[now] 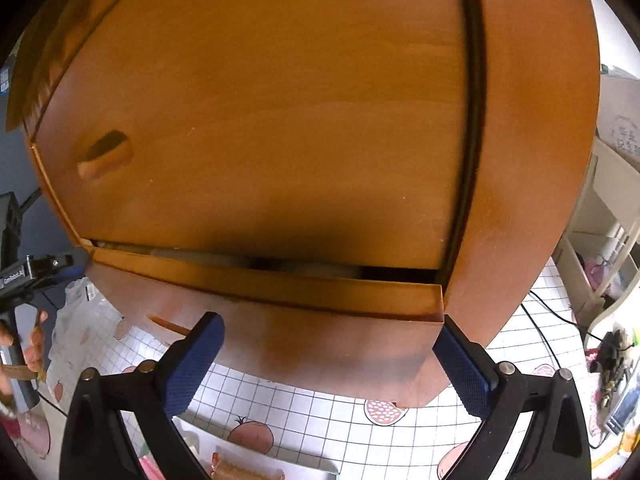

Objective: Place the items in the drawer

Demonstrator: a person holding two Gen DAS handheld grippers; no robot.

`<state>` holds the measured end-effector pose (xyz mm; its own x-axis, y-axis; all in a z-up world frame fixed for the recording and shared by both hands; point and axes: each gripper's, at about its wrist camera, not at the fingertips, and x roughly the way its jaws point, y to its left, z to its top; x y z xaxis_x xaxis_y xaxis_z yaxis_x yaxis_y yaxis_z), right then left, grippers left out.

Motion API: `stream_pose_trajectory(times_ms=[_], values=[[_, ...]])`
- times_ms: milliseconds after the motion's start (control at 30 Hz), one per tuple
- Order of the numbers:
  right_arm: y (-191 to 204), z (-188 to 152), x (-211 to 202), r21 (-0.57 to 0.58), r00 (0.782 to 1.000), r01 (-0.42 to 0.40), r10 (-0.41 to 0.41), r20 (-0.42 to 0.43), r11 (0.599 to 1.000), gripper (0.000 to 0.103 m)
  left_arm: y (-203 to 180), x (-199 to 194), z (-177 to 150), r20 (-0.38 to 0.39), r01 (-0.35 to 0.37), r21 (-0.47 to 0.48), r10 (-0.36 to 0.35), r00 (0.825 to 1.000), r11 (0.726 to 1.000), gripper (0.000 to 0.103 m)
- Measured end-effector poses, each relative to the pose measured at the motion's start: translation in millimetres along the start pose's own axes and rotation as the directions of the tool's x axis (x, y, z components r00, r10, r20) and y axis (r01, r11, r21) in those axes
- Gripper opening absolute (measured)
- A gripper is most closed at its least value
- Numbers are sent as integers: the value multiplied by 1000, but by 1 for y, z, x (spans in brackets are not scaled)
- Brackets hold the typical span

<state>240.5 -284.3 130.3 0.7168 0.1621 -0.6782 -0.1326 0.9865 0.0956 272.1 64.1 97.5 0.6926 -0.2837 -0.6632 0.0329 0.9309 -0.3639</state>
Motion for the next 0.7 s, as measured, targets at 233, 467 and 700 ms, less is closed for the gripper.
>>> stream_pose_trajectory(times_ms=[233, 467, 700], values=[[15, 2, 4, -32, 999, 33, -33, -12, 999, 103, -1, 3, 6, -1, -18, -23, 18, 1000, 1000, 103], [19, 0, 2, -28, 999, 46, -47, -12, 999, 103, -5, -7, -4, 1, -13, -8, 13, 1000, 1000, 103], [25, -14, -9, -32, 997, 72, -72, 6, 997, 103, -7, -29, -18, 0, -7, -3, 7, 1000, 1000, 103]])
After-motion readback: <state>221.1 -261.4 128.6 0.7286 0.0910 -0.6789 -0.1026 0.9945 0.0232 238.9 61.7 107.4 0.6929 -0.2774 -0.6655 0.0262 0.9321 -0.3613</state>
